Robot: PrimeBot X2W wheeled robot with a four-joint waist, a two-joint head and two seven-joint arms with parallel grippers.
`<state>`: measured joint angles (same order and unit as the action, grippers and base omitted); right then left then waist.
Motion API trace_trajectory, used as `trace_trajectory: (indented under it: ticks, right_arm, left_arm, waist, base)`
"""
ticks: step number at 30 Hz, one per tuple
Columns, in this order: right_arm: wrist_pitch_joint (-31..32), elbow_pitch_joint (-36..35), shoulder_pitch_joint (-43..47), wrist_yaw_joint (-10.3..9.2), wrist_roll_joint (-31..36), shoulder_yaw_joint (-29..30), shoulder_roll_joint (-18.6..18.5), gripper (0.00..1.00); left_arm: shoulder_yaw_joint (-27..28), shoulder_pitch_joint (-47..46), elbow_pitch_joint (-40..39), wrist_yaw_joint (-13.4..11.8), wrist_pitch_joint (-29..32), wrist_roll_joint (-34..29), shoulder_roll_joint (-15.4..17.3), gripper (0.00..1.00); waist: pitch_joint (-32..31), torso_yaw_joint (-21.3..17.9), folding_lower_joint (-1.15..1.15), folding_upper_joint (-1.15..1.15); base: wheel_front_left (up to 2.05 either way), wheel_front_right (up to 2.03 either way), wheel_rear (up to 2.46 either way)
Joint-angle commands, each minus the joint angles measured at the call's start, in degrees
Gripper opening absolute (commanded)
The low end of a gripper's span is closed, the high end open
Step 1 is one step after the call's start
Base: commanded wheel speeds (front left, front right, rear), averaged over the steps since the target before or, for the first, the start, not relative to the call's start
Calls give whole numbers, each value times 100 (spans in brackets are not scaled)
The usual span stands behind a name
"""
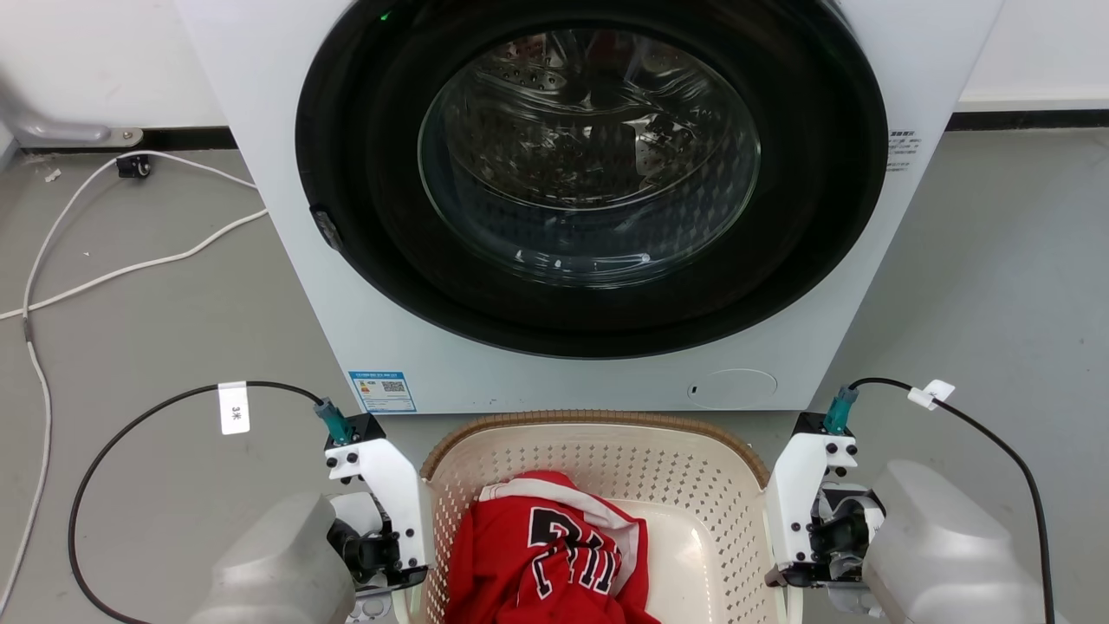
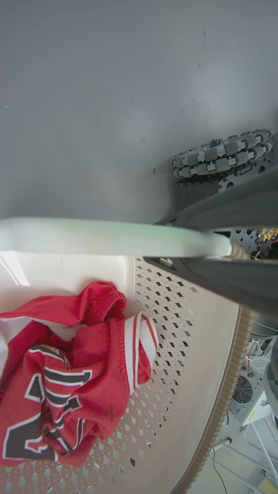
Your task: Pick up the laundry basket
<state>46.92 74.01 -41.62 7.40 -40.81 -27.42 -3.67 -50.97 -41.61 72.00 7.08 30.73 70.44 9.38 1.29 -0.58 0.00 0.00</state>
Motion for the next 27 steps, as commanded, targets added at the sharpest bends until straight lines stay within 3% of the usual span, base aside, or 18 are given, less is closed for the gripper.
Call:
trace_trajectory:
  ticks: [1,27]
  right_arm:
    - [-1,-27,44,17,-62,-23,148,0]
    - [-33,-28,90,17,-87,-28,148,0]
  left_arm:
    - [26,-77,-102,70,-39,99,-142,0]
    - [-48,-70,-57,71,-76,166,-183,0]
  waist:
    - [3,-4,0,0]
    - [-36,-17,0,0]
  base:
    - [0,0,0]
    - [0,0,0]
